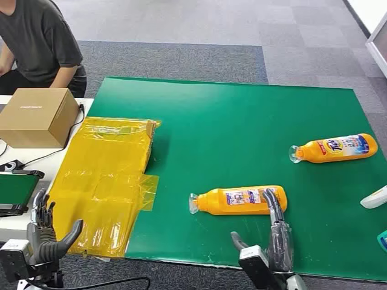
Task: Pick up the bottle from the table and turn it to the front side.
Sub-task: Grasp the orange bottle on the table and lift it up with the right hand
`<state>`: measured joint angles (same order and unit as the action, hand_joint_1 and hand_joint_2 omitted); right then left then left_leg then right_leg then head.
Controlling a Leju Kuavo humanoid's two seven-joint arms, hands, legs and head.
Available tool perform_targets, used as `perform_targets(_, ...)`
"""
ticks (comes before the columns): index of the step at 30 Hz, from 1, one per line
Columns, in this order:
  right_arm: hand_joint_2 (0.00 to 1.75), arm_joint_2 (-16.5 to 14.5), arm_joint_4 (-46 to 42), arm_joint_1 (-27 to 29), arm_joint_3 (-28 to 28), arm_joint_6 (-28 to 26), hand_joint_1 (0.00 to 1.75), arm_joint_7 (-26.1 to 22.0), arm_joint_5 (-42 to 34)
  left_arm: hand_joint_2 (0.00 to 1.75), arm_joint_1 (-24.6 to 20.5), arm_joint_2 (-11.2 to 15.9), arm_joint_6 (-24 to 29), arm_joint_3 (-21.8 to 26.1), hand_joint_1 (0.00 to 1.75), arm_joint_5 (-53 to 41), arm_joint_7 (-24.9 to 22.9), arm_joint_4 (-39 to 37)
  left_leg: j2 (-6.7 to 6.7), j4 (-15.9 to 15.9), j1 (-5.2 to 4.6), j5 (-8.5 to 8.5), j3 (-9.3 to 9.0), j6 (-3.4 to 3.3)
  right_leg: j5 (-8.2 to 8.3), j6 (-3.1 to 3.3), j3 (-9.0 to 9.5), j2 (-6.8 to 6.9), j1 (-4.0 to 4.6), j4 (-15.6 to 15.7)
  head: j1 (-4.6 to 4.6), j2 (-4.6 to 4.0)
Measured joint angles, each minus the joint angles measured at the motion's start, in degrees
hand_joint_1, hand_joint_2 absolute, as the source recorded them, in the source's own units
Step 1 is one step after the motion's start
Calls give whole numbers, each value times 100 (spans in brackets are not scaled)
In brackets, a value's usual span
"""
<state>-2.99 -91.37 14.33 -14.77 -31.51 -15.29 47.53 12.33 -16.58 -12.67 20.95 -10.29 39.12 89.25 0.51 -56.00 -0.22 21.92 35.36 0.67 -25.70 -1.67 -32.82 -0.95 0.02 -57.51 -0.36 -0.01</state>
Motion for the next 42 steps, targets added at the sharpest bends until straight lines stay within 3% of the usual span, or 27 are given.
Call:
perform_targets(4, 175, 71, 24, -45, 63, 90, 0, 483, 719, 175, -7, 2, 25, -55, 0, 10, -11, -8, 0, 0, 0, 0, 0, 0, 0, 0, 1, 0, 0, 0, 1, 0)
perform_targets(10, 175, 478, 184, -413, 186, 871, 0, 1294, 1617, 175, -87, 39, 12, -126, 0, 9, -12, -74, -1, -1, -2, -6, 0, -7, 8, -8, 1, 0, -3, 0, 2, -1)
perform_targets(14, 175, 703, 321, -675, 251, 1233, 0, 1476, 1831, 175, -125, 93, 40, -195, 0, -98, 1, -123, -1, -1, -3, -8, 0, -10, 10, -11, 2, 0, -4, 0, 1, -1)
perform_targets(19, 175, 919, 658, -1221, 197, 2193, 0, 1761, 2239, 175, -196, 175, 62, -296, 0, -222, 22, -213, -1, -1, -3, -12, 1, -9, 13, -9, 1, -1, -4, 0, 1, -1)
perform_targets(30, 175, 1082, 1938, -2739, -467, 3270, 0, 1932, 2285, 175, -400, 304, 76, -449, 0, -210, 22, -441, -4, -1, -3, -22, 0, -9, 22, -11, 1, -1, -3, -1, 2, 0)
perform_targets(31, 175, 1087, 2187, -2949, -572, 3377, 4, 1929, 2262, 175, -423, 320, 84, -472, 0, -199, 21, -471, -4, -1, -3, -25, 0, -10, 24, -12, 1, -2, -3, -1, 1, 0)
perform_targets(32, 175, 1091, 2470, -3150, -692, 3489, 33, 1922, 2239, 175, -444, 336, 94, -495, 0, -186, 21, -506, -4, -1, -3, -28, 0, -11, 26, -13, 2, -1, -3, -1, 1, 0)
perform_targets(35, 175, 1091, 3138, -3669, -971, 3672, 160, 1877, 2199, 175, -482, 366, 120, -522, 0, -161, 22, -595, -4, -1, -2, -32, -3, -11, 31, -13, 3, -1, -3, -1, 1, -1)
perform_targets(36, 175, 1091, 3346, -3814, -1063, 3714, 175, 1852, 2186, 175, -492, 375, 132, -527, 0, -155, 22, -623, -4, -1, -2, -33, -4, -12, 31, -13, 3, -1, -3, -1, 0, -1)
perform_targets(42, 175, 1093, 4083, -4311, -1438, 3771, 175, 1676, 2084, 175, -507, 407, 187, -528, 0, -108, 24, -725, -4, -1, -2, -36, -13, -16, 37, -15, 6, -1, -3, 5, 1, 0)
